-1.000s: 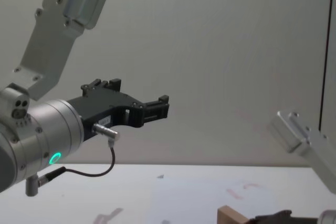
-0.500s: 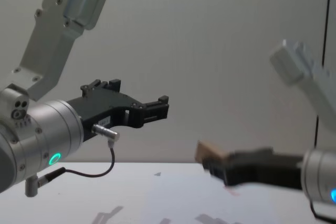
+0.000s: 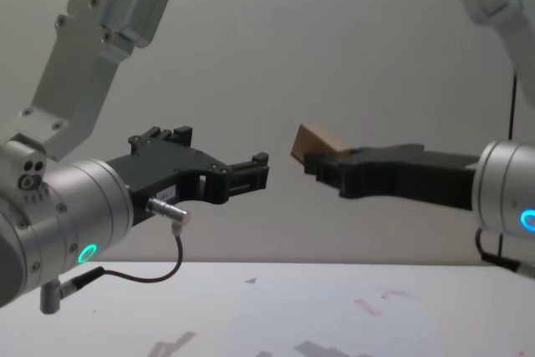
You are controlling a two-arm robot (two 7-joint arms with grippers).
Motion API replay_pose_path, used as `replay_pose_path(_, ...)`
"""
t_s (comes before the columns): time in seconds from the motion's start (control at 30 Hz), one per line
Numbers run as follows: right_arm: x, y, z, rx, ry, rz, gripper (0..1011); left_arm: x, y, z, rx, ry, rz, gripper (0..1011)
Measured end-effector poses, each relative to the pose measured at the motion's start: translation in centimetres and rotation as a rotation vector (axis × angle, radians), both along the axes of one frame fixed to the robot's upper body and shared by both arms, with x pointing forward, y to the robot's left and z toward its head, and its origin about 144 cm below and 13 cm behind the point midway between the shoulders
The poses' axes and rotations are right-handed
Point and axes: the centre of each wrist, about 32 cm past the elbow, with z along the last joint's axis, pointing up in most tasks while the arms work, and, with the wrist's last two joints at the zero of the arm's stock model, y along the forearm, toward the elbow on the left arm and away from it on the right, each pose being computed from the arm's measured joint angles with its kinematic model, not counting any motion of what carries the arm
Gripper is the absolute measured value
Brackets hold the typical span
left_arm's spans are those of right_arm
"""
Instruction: Use the one hand to pick up the stamp and affix it onto the A4 paper.
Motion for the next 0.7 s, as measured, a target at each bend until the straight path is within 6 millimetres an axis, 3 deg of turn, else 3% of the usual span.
replay_pose_path(0.33,-0.8,-1.1,0.6,0.0,0.005,-0.056,217,0.0,0.0,0.0,0.0,0.0,0.0,1003)
replay_pose_path(0.7,-2.5,-3.5,0.8,-0.043,0.022,-0.175,217,0.0,0.0,0.0,0.0,0.0,0.0,1003)
